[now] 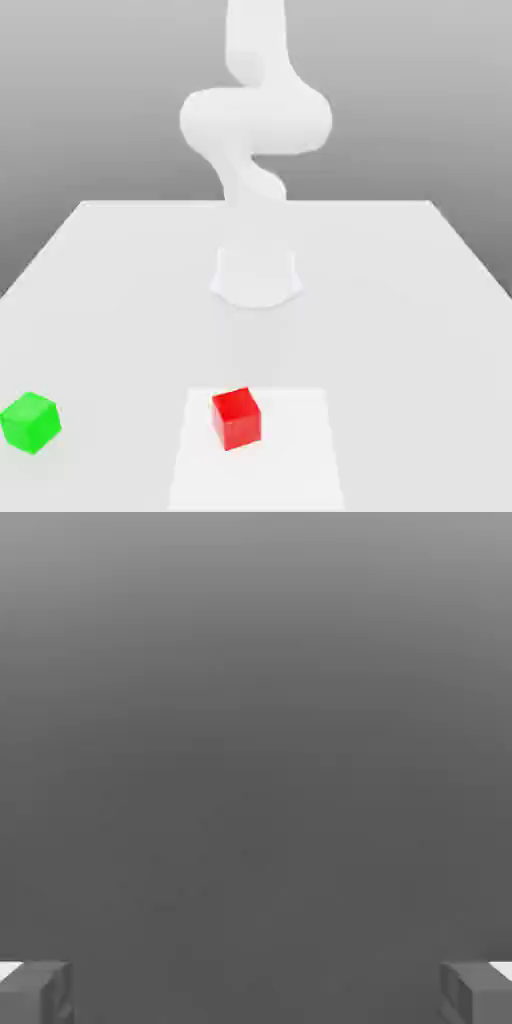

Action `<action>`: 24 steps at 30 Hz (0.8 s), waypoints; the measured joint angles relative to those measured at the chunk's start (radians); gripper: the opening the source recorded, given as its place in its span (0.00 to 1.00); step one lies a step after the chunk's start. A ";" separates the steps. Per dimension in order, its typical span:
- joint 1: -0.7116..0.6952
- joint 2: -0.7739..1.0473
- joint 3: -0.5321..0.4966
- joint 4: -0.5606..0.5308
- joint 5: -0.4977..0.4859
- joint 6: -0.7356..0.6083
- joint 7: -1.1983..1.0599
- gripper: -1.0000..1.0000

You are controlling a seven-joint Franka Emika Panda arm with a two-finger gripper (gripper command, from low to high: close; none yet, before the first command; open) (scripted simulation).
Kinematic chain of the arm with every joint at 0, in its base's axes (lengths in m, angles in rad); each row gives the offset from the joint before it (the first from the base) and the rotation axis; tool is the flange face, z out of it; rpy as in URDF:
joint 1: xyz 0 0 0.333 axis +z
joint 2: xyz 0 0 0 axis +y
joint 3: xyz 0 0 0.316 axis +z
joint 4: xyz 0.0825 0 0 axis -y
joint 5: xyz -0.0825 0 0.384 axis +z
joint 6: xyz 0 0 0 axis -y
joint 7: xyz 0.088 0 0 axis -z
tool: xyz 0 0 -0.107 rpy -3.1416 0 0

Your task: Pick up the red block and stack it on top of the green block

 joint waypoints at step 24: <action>0.039 0.885 -0.082 -0.397 0.074 0.564 -0.472 0.50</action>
